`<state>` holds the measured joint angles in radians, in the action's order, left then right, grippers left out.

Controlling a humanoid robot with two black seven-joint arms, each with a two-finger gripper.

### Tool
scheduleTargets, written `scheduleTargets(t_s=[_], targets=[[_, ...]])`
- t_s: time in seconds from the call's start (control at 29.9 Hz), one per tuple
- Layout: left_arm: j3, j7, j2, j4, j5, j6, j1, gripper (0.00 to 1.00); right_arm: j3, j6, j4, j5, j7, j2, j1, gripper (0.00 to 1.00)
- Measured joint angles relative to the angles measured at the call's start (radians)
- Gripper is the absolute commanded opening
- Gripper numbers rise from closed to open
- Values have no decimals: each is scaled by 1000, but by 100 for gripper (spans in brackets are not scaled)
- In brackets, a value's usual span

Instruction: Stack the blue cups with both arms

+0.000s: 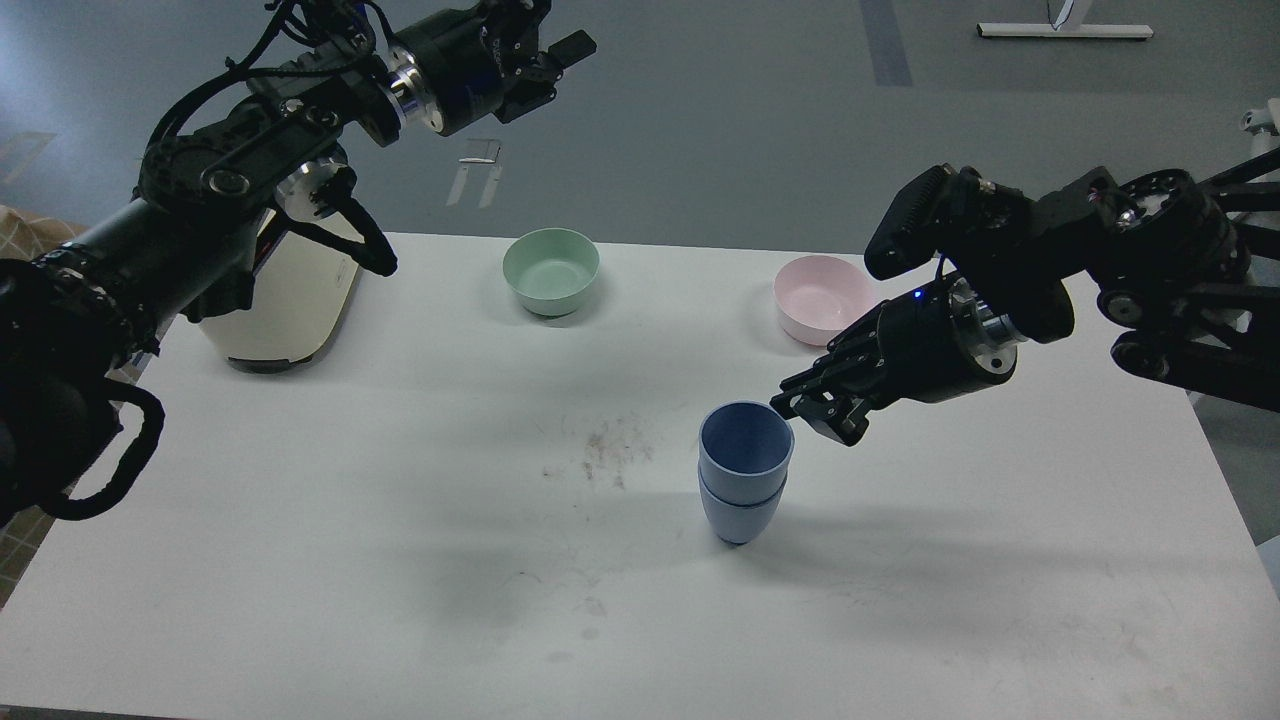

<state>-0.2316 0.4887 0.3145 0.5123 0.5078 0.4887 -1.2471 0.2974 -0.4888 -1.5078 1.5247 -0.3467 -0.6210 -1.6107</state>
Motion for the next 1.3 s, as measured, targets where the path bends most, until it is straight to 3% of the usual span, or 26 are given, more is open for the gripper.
scheduleTargets(t_s=[0.2, 0.27, 0.3, 0.43, 0.7, 1.04, 1.3], targets=[[0, 0, 1, 0, 0, 0, 0, 97, -10, 0, 4, -7, 0, -5, 0, 60], [0, 0, 2, 0, 1, 0, 0, 97, -27, 0, 20, -15, 0, -9, -7, 73], [0, 0, 2, 0, 1, 0, 0, 97, -42, 0, 31, -19, 0, -12, -10, 73], [0, 0, 2, 0, 2, 0, -4, 97, -161, 0, 104, -71, 0, -54, -18, 96], [-1, 0, 3, -3, 0, 0, -2, 97, -327, 0, 364, -267, 0, -152, -25, 100], [-3, 0, -3, -4, -9, 0, 10, 97, -352, 5, 690, -701, 1, -149, 87, 100], [-9, 0, -83, -117, -37, 0, 52, 97, -493, 182, 783, -1079, -5, 7, 310, 100]])
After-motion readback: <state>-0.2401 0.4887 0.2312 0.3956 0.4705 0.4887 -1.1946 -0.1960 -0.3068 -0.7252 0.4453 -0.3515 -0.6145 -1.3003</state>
